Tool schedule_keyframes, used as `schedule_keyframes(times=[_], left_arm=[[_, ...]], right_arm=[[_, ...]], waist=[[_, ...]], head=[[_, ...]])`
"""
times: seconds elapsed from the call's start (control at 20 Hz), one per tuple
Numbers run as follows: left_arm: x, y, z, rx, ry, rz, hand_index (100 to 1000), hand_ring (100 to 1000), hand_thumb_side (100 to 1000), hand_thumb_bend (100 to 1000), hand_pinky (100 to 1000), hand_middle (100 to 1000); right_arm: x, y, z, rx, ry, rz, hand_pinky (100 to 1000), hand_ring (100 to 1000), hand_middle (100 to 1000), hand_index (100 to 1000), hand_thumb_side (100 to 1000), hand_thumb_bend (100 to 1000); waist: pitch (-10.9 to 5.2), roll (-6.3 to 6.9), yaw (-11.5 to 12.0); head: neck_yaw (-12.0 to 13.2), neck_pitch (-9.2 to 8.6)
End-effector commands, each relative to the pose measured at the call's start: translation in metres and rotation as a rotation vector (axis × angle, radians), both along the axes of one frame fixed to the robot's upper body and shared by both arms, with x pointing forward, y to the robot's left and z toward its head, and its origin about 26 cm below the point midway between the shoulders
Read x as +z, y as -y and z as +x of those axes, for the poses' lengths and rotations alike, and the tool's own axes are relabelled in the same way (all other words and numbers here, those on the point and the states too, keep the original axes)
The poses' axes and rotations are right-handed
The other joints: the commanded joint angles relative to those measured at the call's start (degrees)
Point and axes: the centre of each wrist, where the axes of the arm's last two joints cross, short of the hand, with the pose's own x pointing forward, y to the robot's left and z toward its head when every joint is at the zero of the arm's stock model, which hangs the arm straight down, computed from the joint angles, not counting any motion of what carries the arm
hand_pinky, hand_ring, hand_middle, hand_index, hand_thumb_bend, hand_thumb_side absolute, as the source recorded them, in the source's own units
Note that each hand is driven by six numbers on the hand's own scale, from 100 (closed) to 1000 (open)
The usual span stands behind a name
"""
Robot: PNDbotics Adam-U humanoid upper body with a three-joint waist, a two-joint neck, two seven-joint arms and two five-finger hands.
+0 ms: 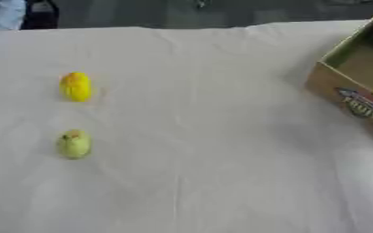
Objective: Pick up the objects with one hand, pass them to the other hand, and then place them into the box on the other side of the table.
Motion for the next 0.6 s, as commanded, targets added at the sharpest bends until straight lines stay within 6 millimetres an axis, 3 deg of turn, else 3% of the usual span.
schedule_keyframes(times=[0.05, 0.2, 0.4, 0.6], left_arm=[[0.039, -0.017, -0.003, -0.002, -0.139, 0.224, 764, 703, 535, 566, 702, 640], [0.063, -0.023, -0.006, -0.053, -0.331, 0.398, 750, 691, 539, 589, 696, 635], [0.092, -0.025, -0.012, -0.112, -0.504, 0.583, 758, 673, 541, 648, 687, 629], [0.104, -0.018, -0.017, -0.169, -0.621, 0.708, 775, 685, 494, 699, 695, 653]], right_arm=[[0.015, 0.006, -0.004, -0.001, 0.041, -0.064, 1000, 924, 945, 1000, 525, 100], [0.015, 0.009, -0.006, -0.002, 0.043, -0.087, 1000, 923, 944, 1000, 524, 100], [0.011, 0.010, -0.007, -0.008, 0.036, -0.102, 1000, 923, 943, 1000, 524, 100], [0.009, 0.008, -0.007, -0.006, 0.028, -0.102, 1000, 922, 942, 1000, 524, 100]], waist=[[-1.58, -0.02, -0.2], [-1.69, 0.05, -0.3], [-1.41, 0.07, -0.4], [-1.13, 0.09, -0.6]], head=[[-0.3, 1.40], [0.1, 2.46], [0.3, 2.61], [0.0, 2.35]])
